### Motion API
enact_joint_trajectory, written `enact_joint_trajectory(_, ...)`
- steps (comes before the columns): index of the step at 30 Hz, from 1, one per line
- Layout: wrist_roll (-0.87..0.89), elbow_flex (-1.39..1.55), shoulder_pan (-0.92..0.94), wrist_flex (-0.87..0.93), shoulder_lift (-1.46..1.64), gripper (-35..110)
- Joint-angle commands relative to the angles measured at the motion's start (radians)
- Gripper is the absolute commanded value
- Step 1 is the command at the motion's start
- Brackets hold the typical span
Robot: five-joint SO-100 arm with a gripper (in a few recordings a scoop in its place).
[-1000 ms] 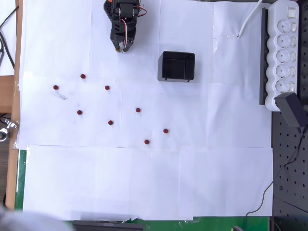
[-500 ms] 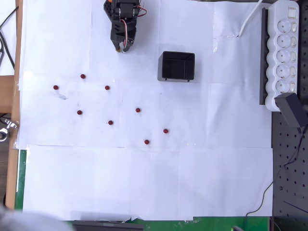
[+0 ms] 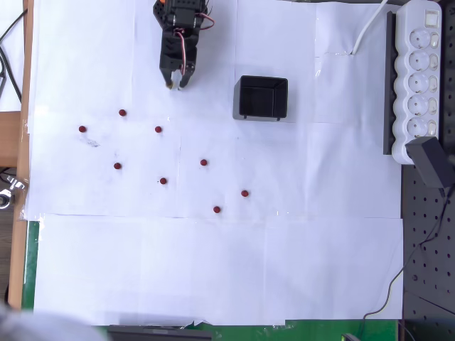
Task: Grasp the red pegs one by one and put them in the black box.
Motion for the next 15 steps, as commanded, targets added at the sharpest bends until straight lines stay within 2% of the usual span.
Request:
enact_joint_trajectory(1, 0.008, -0.011, 0.038, -0.21, 0.16, 12)
enact_joint_trajectory(11, -0.011, -0.002, 0.072, -0.604, 0.476, 14)
enact_joint_trajectory(15, 0.0, 0.0, 0.08, -0.707, 0.578, 14)
